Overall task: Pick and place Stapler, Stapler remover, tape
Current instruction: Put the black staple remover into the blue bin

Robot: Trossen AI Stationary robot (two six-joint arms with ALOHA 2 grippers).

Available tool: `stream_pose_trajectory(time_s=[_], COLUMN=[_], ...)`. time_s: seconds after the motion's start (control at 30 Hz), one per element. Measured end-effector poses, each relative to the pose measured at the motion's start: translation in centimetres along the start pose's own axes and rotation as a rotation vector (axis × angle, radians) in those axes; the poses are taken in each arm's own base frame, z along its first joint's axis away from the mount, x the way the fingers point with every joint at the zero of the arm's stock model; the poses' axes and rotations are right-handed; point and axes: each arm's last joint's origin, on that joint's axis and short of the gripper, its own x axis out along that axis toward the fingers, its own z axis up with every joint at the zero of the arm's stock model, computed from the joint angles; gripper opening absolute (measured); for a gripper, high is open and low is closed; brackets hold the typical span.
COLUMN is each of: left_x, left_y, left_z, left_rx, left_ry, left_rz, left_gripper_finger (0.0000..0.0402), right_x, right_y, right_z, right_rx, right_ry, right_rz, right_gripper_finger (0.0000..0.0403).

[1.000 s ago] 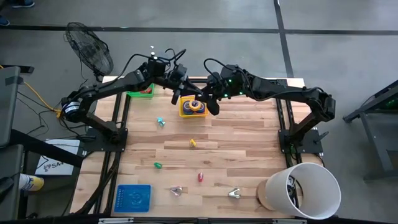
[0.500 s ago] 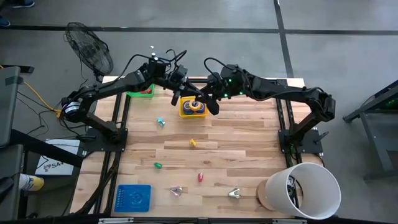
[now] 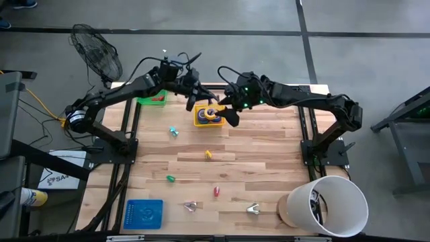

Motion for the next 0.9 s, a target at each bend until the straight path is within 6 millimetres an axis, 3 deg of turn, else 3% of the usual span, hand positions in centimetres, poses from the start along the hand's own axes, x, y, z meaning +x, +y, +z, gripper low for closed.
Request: stream_pose_trajectory(time_s=[0.13,0.37,0.63,0.9], left_x=[-1.2,-3.9,-5.9,-5.2], left_y=[1.1,0.7,-2.8,-7.7], left_z=[-0.5,-1.9,-4.9,-6.7], left_rx=[-0.037,-0.101,-0.227,-0.378], left_ry=[0.049,0.222,0.596,0.863], left_rz=[0.092,0.169,0.171,0.176], left_gripper_finger=[0.0038,0.0038,0.0038,0.0038], right_x=[0.0,-0.2,-0.7,-1.3], right_y=[-0.1,-0.6,-1.8,-3.1], right_z=[-0.6,-1.7,-2.6,-2.8], right_rx=[0.016,0.044,0.056,-0.020], right_ry=[0.059,0.167,0.260,0.316], right_rz=[-0.027,-0.110,-0.185,-0.172], right_gripper_finger=[0.0274,0.0275,0.0275,0.0275])
